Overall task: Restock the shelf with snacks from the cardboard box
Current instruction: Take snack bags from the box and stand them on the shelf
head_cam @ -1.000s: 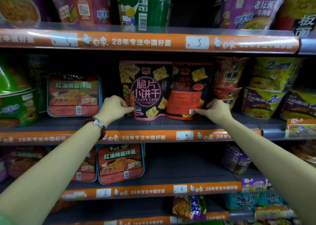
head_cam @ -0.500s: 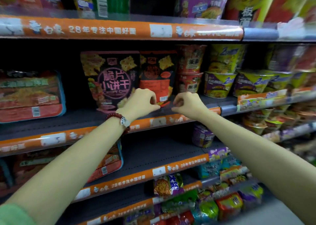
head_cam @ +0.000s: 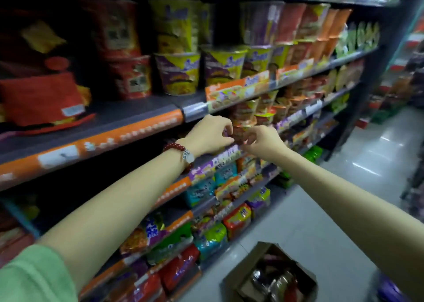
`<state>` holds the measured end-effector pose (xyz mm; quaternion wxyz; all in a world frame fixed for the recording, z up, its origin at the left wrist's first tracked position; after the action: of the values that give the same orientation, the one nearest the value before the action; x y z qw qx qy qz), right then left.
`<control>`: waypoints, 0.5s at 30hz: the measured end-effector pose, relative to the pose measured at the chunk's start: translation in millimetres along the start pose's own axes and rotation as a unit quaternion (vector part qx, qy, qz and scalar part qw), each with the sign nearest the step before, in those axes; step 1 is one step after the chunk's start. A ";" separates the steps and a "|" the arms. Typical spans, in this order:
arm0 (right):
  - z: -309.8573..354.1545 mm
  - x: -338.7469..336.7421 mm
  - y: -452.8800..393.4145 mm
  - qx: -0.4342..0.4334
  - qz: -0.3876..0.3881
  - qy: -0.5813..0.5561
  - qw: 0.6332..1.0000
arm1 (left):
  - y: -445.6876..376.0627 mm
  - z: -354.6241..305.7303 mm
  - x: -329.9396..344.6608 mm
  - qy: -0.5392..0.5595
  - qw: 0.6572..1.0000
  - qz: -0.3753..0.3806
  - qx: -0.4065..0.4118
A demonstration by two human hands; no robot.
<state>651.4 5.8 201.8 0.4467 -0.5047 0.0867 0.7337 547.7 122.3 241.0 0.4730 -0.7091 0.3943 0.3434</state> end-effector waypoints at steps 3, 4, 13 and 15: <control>-58.9 -2.2 11.1 0.066 -0.004 0.002 0.998 | -17.3 -22.0 57.5 0.023 0.999 0.041 0.011; -76.6 -0.9 16.9 0.086 -0.002 0.006 0.996 | -21.3 -27.0 77.6 0.032 0.998 0.058 0.016; -238.4 59.0 102.8 0.338 0.013 0.009 0.941 | -29.5 -50.2 266.5 0.068 0.966 0.238 0.077; -269.9 79.9 127.7 0.383 0.012 -0.002 0.924 | -21.3 -51.5 309.9 0.076 0.958 0.266 0.075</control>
<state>728.3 -179.7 -33.2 0.5973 -0.2929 0.3664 0.6505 712.9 6.3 -0.7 0.3854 -0.5646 0.6282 0.3716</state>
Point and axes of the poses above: each hand's wrist, its own y-axis away from the middle knuckle, its own x-axis out of the palm, z = x × y, the point moved 3 cm from there along -y, towards the middle knuckle, and after that the axes turned 11 degrees about -z, right-handed, at the moved point
